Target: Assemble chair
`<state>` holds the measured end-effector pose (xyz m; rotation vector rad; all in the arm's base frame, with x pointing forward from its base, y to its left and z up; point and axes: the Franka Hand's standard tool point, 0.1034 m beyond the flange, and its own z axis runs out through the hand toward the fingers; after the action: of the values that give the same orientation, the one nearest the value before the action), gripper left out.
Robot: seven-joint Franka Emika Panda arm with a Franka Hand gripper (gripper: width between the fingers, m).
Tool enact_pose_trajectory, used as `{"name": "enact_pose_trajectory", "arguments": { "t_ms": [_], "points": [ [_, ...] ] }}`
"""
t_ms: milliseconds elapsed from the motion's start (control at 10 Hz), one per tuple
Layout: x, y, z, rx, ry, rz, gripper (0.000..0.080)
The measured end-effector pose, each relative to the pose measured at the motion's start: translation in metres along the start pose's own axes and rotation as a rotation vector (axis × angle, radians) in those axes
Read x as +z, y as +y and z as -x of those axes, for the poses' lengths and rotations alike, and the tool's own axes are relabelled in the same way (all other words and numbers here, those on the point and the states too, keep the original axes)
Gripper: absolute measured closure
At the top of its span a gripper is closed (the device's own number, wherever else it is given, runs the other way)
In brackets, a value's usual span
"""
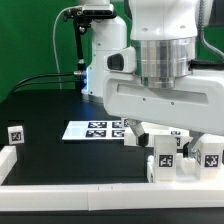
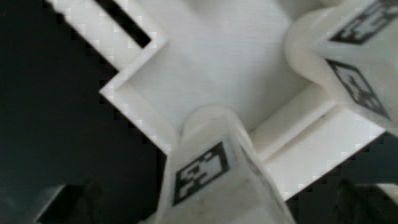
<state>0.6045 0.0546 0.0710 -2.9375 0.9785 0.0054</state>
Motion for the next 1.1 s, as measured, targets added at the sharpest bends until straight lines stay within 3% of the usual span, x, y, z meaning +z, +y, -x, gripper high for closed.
{"name": "enact_pose_trajectory", "arguments": {
  "t_ms": [100,200,300,400,600,900,1000,1100],
  "points": [
    [-0.0021,-0.0055,-0.0015,-0.133,0.029,0.006,0.015],
    [-0.0014,-0.0053,-0.0012,-0.083,0.027,0.003,0.015],
    [-0.0013,-0.0047,-0.0017,-0.082,0.027,0.003,0.0244],
    [-0.0012,-0.0048,-0.0015,-0.036,0.026,0.002,0.0244],
    [-0.001,-0.0048,-0.0014,0.138,0.027,0.001,0.0516],
    [-0.0015,-0.0053,0.0018,0.562,0.024,0.009,0.0515],
    [-0.0013,-0.0056,0.0004,0.737,0.016,-0.014,0.0515],
    [-0.0008,-0.006,-0.0027,0.947,0.005,-0.062,0.0515]
  ]
}}
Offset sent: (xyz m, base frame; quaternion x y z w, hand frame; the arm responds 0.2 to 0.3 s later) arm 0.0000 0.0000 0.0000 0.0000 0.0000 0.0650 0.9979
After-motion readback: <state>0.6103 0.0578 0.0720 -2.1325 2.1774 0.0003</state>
